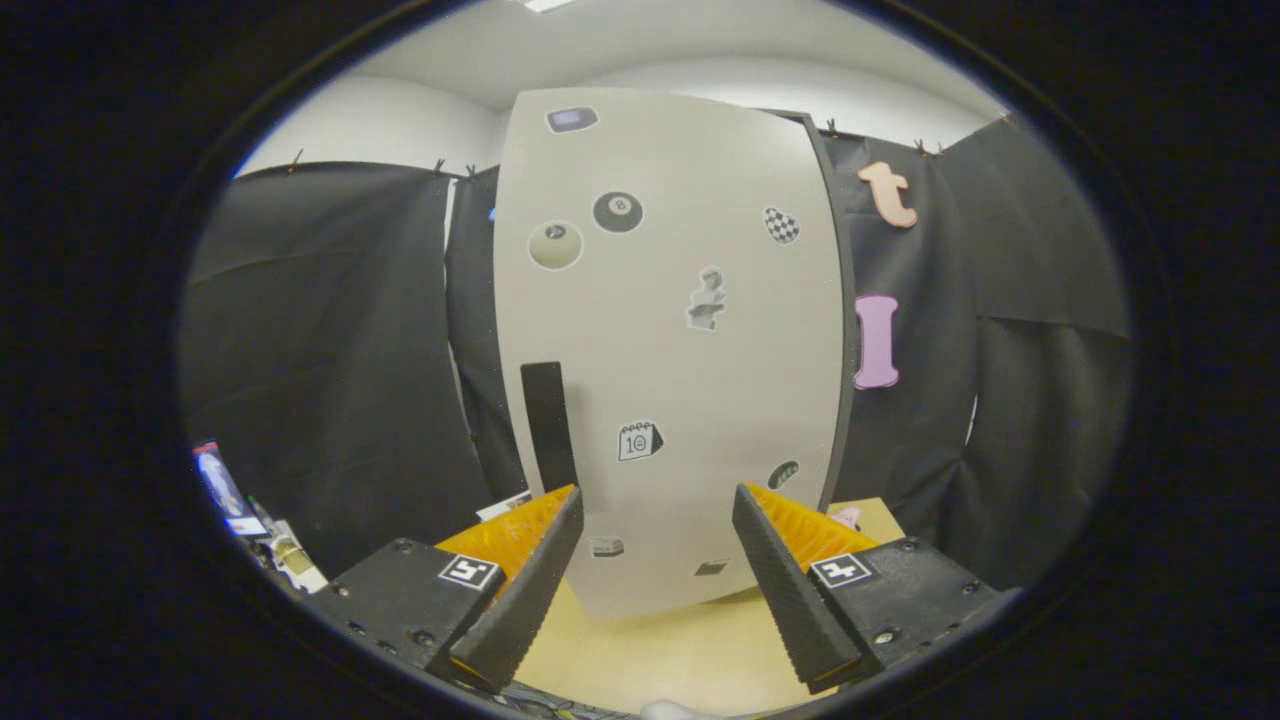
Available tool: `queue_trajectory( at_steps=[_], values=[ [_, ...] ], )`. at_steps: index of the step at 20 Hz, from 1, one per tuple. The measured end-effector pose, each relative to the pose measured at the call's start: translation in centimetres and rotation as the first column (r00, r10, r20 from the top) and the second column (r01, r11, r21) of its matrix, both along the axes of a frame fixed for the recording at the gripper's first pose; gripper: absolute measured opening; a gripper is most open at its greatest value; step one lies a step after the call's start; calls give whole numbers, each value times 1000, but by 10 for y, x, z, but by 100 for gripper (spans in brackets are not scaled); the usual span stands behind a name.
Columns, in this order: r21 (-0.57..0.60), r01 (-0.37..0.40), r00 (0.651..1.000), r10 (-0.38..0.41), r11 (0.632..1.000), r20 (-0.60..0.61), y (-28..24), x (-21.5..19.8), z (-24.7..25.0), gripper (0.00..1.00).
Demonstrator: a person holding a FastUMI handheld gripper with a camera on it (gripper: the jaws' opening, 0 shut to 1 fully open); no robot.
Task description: Open the shoe cabinet door, grab the shoes and put them into the shoe cabinet, then close the shoe cabinet door.
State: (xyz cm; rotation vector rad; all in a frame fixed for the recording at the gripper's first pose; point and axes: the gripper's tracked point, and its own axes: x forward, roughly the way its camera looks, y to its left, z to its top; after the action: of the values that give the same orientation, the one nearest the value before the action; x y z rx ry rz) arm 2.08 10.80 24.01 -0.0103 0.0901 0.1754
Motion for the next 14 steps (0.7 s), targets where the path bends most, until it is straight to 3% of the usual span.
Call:
queue_trajectory(
  at_steps=[9, 14],
  values=[
    [0, 129, 990, -129, 992, 53, -47, -43, 28, 98],
    [11, 145, 987, -145, 989, 65, -60, -53, 35, 98]
  ],
)
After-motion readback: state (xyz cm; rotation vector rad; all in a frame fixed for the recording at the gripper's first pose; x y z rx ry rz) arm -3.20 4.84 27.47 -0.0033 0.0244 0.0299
